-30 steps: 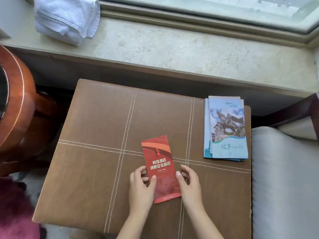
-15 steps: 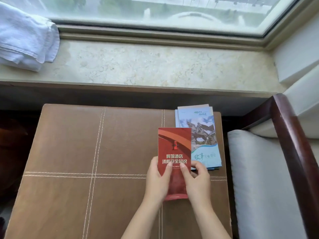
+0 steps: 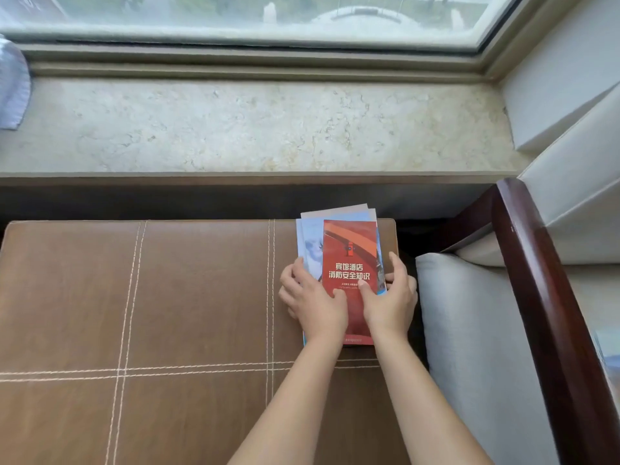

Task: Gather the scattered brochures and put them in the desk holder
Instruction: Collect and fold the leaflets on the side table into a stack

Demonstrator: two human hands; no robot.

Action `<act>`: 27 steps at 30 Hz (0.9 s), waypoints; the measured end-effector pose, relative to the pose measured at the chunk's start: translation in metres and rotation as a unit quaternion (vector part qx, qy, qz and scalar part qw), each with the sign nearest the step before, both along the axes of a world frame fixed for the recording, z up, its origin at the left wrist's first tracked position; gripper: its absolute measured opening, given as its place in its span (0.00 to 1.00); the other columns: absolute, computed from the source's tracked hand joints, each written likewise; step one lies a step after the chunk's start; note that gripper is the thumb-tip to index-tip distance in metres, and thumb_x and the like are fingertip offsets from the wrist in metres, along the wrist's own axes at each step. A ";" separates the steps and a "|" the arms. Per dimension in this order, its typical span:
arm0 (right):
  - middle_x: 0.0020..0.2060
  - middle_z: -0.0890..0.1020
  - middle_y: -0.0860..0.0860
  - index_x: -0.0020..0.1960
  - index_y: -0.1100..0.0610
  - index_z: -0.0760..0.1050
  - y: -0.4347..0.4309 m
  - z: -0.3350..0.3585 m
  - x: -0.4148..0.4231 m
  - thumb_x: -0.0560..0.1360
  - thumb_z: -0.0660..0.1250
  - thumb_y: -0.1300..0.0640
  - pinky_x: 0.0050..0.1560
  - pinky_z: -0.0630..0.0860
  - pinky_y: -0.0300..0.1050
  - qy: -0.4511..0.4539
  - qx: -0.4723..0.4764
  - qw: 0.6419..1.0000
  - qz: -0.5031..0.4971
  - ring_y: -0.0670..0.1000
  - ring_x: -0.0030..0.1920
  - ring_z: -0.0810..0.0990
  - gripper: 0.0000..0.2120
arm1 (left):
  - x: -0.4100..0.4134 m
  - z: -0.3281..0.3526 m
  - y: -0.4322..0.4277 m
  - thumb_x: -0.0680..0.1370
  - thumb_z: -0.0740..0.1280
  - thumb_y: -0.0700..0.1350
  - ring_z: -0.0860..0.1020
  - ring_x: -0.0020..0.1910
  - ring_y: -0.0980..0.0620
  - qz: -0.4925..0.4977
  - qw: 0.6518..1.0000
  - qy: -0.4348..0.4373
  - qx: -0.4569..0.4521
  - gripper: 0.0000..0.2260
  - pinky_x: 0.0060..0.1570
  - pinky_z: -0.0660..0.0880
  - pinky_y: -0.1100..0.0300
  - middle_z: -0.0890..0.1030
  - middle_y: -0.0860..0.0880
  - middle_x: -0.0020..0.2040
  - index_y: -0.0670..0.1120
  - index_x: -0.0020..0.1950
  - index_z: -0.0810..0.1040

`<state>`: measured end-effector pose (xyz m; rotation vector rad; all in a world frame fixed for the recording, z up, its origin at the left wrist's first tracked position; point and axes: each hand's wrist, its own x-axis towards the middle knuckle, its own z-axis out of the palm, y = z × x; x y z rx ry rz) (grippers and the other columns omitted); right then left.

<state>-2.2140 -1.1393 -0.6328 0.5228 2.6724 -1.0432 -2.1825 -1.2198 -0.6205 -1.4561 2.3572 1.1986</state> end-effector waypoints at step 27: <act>0.53 0.79 0.53 0.60 0.54 0.73 -0.005 0.045 0.052 0.65 0.70 0.78 0.57 0.75 0.38 0.013 -0.372 0.923 0.099 0.46 0.54 0.79 0.30 | 0.071 0.024 -0.097 0.67 0.76 0.51 0.77 0.53 0.61 -0.141 0.919 0.274 0.248 0.22 0.52 0.73 0.68 0.78 0.55 0.53 0.52 0.57 0.72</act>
